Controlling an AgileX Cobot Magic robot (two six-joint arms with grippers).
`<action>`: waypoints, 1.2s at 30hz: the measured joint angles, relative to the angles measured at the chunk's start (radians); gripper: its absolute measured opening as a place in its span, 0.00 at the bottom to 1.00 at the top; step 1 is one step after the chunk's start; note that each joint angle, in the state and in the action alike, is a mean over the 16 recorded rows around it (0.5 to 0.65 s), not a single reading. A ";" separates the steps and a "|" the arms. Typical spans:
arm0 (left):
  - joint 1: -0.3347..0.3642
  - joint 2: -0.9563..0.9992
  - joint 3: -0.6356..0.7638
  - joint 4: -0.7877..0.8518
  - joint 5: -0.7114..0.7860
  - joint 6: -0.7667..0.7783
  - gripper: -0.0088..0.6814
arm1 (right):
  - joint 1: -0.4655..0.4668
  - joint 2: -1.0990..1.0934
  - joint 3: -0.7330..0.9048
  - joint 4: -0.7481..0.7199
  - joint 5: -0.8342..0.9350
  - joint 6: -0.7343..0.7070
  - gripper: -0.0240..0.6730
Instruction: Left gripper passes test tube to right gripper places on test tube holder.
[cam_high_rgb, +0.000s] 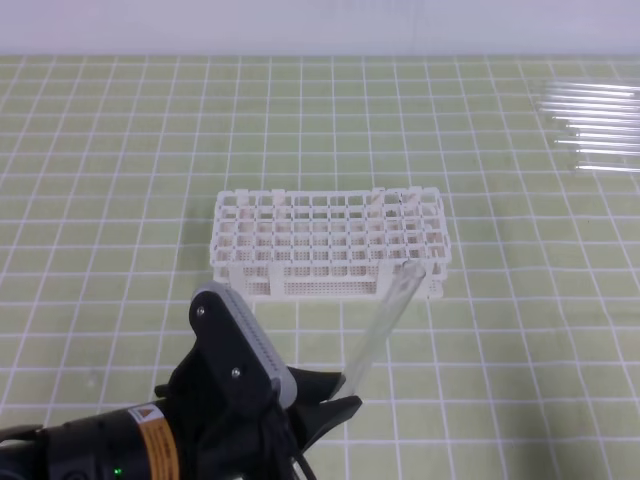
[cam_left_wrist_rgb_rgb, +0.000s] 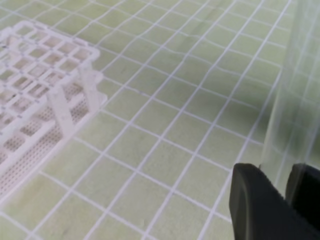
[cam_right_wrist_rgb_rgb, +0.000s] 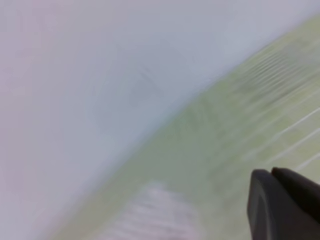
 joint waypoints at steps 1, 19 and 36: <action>0.002 0.000 0.000 0.000 -0.004 0.001 0.05 | 0.000 0.000 0.000 0.074 -0.016 0.000 0.01; 0.005 0.001 0.000 -0.002 -0.003 -0.015 0.03 | 0.000 0.000 -0.001 0.656 0.096 -0.211 0.01; 0.006 -0.001 0.000 -0.003 -0.008 -0.067 0.04 | 0.000 0.211 -0.126 0.805 0.484 -0.793 0.01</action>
